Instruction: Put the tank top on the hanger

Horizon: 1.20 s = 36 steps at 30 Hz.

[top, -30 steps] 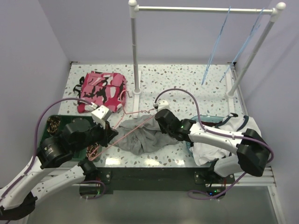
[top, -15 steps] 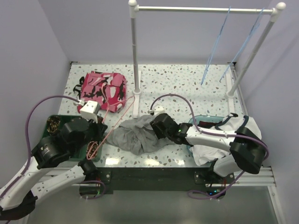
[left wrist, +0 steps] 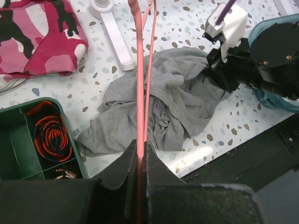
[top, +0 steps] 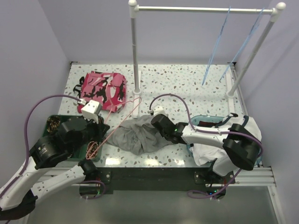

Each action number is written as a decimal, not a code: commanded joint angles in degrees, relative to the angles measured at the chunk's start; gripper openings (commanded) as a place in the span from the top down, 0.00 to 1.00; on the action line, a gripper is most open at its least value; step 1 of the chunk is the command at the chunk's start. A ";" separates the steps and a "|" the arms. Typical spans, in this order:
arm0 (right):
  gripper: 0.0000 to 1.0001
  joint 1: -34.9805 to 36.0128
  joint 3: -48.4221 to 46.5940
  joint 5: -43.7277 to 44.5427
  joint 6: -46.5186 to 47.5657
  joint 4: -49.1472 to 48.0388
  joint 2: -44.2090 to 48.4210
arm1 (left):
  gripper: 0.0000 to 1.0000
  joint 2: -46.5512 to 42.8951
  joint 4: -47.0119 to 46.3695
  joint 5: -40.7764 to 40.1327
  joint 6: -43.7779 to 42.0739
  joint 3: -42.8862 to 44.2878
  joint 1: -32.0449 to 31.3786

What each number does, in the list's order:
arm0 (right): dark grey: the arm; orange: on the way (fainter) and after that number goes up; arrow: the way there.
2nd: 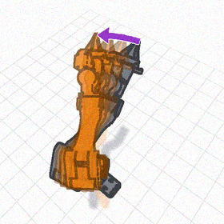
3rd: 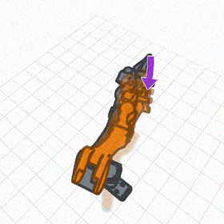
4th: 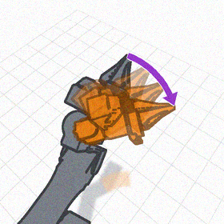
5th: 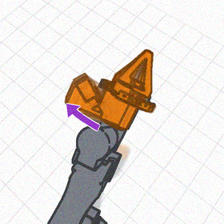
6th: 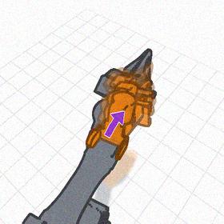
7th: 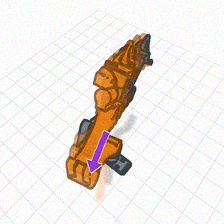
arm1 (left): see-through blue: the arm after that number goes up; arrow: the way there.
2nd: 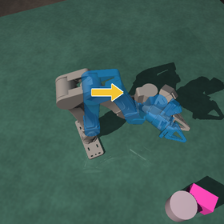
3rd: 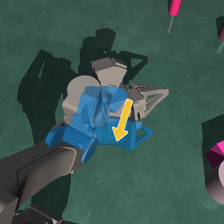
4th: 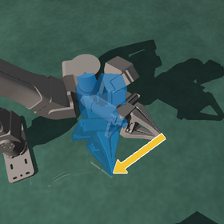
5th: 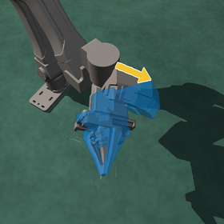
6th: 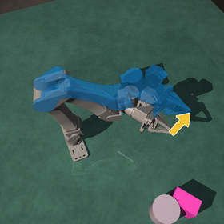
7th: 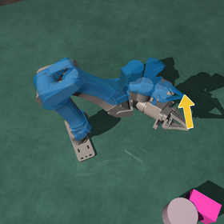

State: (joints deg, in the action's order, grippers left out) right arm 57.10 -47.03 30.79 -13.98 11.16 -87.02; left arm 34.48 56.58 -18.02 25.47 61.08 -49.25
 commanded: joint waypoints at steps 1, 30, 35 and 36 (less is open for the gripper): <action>0.84 0.29 -3.33 3.93 0.35 0.18 0.63 | 1.00 -0.47 -3.67 6.15 -3.15 0.27 -0.05; 1.00 0.03 -11.24 3.93 -2.02 15.65 5.28 | 1.00 -0.56 -4.72 23.12 -4.56 -7.99 -0.14; 1.00 0.03 -12.38 3.58 -2.02 17.75 6.60 | 1.00 0.50 -7.79 23.47 -3.68 -9.84 -0.05; 1.00 0.03 -12.65 3.49 -2.11 18.02 6.78 | 1.00 0.76 -8.15 23.30 -3.59 -9.93 -0.05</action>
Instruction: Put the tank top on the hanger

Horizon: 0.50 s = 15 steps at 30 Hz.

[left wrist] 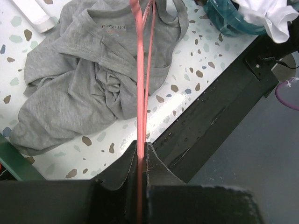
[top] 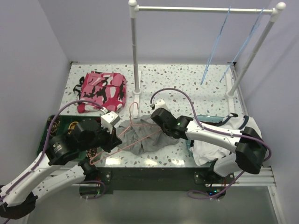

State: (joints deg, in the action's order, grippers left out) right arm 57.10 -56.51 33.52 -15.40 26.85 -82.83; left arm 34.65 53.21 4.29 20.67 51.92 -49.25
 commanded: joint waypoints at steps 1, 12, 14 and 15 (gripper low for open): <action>1.00 0.03 -3.43 0.76 -0.86 2.76 2.67 | 1.00 1.02 -5.04 1.07 1.22 -0.94 -0.05; 1.00 -0.06 -6.06 -0.38 -2.09 5.84 2.06 | 1.00 2.26 -17.96 2.21 3.94 -7.45 -0.23; 1.00 -0.06 -7.03 -0.47 -2.27 6.46 2.32 | 1.00 2.70 -20.59 -0.24 5.52 -8.06 -0.67; 1.00 -0.06 -7.29 -0.47 -2.53 7.16 2.49 | 1.00 3.13 -21.39 -0.95 6.31 -8.32 -0.93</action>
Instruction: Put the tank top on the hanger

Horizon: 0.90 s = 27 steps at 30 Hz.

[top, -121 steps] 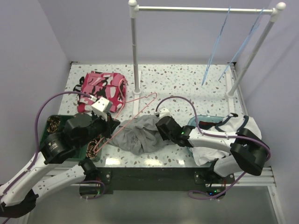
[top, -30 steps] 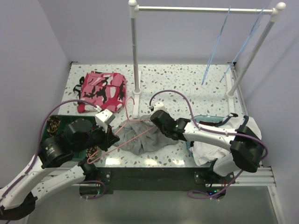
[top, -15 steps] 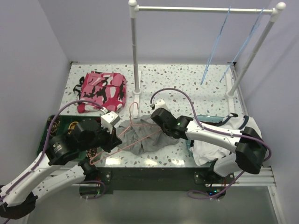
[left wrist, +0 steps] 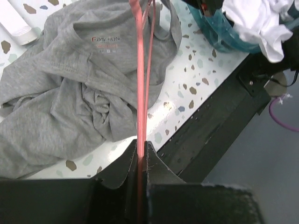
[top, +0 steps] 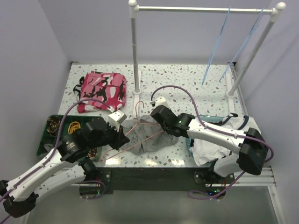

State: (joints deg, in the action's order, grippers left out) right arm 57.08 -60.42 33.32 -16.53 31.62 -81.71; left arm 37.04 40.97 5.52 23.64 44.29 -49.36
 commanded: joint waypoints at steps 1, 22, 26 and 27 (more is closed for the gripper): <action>1.00 -0.04 -3.99 -0.45 -1.31 2.66 1.73 | 1.00 1.63 -12.20 -3.22 4.91 -2.09 -1.95; 1.00 -0.13 -5.85 1.04 -2.54 1.26 5.60 | 1.00 15.87 -54.67 -15.63 5.54 -15.11 -10.84; 0.93 -0.39 -5.76 1.48 -2.27 -0.15 5.77 | 1.00 15.44 -58.37 -13.79 5.72 -17.39 -8.74; 0.90 -0.30 -5.58 1.40 -2.19 -0.41 5.95 | 1.00 15.26 -60.20 -12.48 6.15 -18.53 -7.43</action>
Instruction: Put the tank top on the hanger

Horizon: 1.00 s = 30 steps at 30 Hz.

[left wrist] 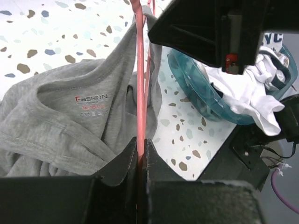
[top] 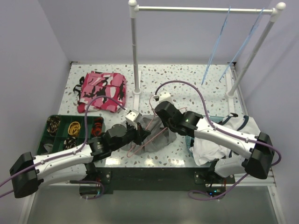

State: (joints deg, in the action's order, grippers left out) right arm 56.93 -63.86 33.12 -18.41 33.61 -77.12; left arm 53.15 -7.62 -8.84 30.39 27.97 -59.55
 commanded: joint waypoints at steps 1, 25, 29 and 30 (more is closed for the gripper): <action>0.85 -0.24 -1.98 0.55 -0.13 -2.75 1.80 | 1.00 -0.85 -12.33 2.85 -0.51 -2.56 3.47; 0.40 -0.24 4.97 -16.08 12.44 -27.10 6.64 | 1.00 1.52 -13.74 10.24 -1.48 -3.09 7.87; 0.45 -0.15 4.53 -15.90 12.44 -29.12 4.79 | 1.00 1.52 -13.21 10.77 -1.74 -2.92 7.87; 0.47 -0.15 4.35 -15.90 12.09 -29.12 4.53 | 1.00 1.61 -13.21 10.86 -1.74 -2.83 7.78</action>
State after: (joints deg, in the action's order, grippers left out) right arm 56.84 -56.64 16.64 -7.03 9.08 -72.18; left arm 55.35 -16.49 0.08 30.33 24.56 -51.75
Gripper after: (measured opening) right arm 0.562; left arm 0.058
